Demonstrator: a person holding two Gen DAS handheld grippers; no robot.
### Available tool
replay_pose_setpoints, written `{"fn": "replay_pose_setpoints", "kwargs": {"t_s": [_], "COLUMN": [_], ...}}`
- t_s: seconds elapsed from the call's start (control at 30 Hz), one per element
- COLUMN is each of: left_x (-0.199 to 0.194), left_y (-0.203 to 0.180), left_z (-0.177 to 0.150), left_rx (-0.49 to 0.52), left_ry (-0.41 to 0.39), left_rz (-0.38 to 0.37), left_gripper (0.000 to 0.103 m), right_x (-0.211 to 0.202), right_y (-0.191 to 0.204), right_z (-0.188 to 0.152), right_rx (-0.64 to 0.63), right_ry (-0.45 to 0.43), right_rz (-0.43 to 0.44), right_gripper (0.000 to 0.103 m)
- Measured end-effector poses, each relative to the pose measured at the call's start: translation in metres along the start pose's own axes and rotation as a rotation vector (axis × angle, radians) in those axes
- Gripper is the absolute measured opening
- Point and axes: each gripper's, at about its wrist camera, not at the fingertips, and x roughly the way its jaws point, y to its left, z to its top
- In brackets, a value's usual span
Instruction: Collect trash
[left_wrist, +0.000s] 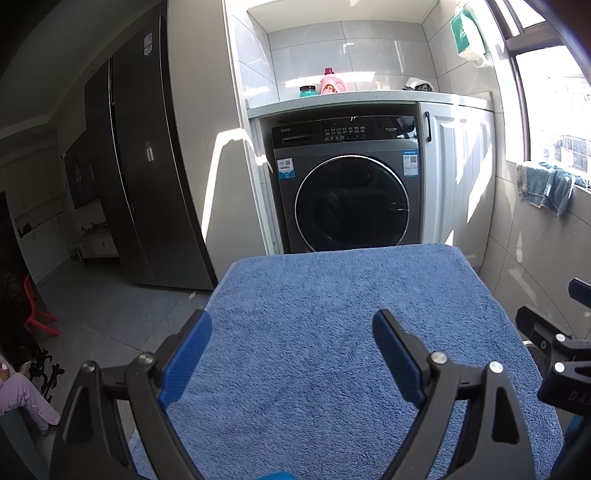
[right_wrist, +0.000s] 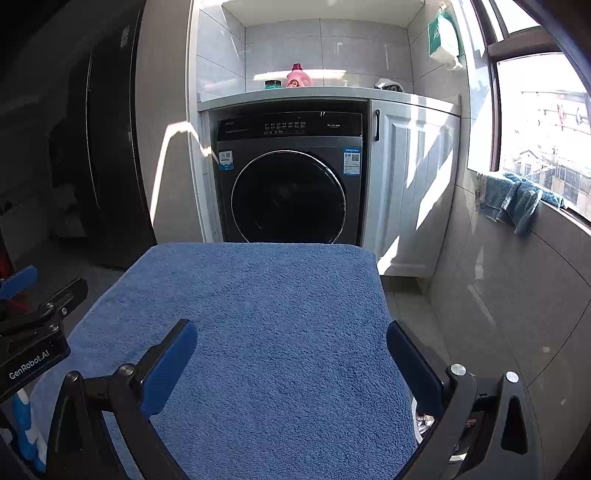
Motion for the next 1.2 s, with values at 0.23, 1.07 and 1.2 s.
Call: {"fn": "replay_pose_setpoints", "kwargs": {"t_s": [0.23,1.07,1.2], "left_x": [0.0,-0.002,-0.004], "left_y": [-0.005,0.001,0.002], "left_z": [0.001,-0.007,-0.008], "left_rx": [0.0,-0.001,-0.003], "left_ry": [-0.003,0.094,0.094], "left_rz": [0.004,-0.018,-0.026], "left_gripper": [0.089,0.089,0.089], "right_x": [-0.004,-0.012,-0.012], "right_y": [-0.003,0.002,0.003], "right_z": [0.001,-0.002,-0.003], "right_rx": [-0.015,-0.036,-0.039], "right_ry": [-0.019,-0.005,0.004], "right_rz": [-0.012,-0.032,-0.041], "right_gripper": [0.103,0.103,0.103]}}
